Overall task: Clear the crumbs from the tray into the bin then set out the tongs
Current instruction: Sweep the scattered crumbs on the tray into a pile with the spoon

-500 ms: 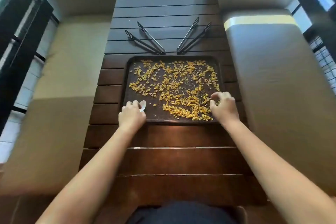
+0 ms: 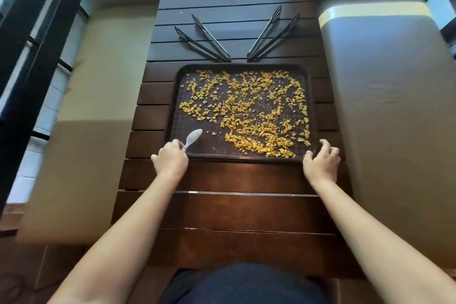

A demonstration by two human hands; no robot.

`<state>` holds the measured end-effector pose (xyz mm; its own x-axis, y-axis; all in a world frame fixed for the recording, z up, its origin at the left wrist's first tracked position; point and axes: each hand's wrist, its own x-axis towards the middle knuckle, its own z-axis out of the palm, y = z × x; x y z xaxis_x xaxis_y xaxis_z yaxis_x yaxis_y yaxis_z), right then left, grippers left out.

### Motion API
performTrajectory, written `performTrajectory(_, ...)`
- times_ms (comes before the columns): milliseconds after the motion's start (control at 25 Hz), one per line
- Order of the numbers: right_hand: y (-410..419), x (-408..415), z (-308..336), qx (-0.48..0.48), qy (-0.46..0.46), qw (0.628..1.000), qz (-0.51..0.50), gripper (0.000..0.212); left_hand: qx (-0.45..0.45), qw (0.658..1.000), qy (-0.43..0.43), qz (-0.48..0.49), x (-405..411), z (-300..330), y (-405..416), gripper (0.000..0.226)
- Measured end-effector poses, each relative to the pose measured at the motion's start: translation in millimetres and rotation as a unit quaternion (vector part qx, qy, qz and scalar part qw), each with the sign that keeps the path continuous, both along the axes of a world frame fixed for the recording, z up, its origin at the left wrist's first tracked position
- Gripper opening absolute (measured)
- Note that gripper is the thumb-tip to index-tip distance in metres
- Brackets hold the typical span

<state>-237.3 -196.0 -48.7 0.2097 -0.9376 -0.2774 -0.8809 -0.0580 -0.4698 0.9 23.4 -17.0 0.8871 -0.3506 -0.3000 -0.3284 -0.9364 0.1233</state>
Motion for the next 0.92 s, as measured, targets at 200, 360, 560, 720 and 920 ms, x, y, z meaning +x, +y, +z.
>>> performTrajectory(200, 8, 10, -9, -0.004, 0.013, 0.999, -0.049, 0.049, -0.128, 0.992, 0.001, 0.011, 20, 9, 0, 0.023)
performTrajectory(360, 21, 21, -13, -0.037, -0.013, 0.99, -0.134, 0.048, -0.126, 0.992, 0.001, -0.013, 50, 12, -10, 0.037)
performTrajectory(560, 54, 44, -19, -0.063, -0.04, 0.97, -0.232, 0.064, -0.111, 0.99, -0.005, -0.086, 80, 4, -24, 0.039)
performTrajectory(720, 79, 65, -30, -0.062, -0.039, 0.963, -0.261, 0.074, -0.089, 0.986, -0.032, -0.138, 97, 3, -28, 0.041)
performTrajectory(920, 88, 70, -40, -0.115, -0.011, 0.96, -0.257, 0.081, -0.078, 0.979, -0.056, -0.181, 129, 5, -52, 0.048)
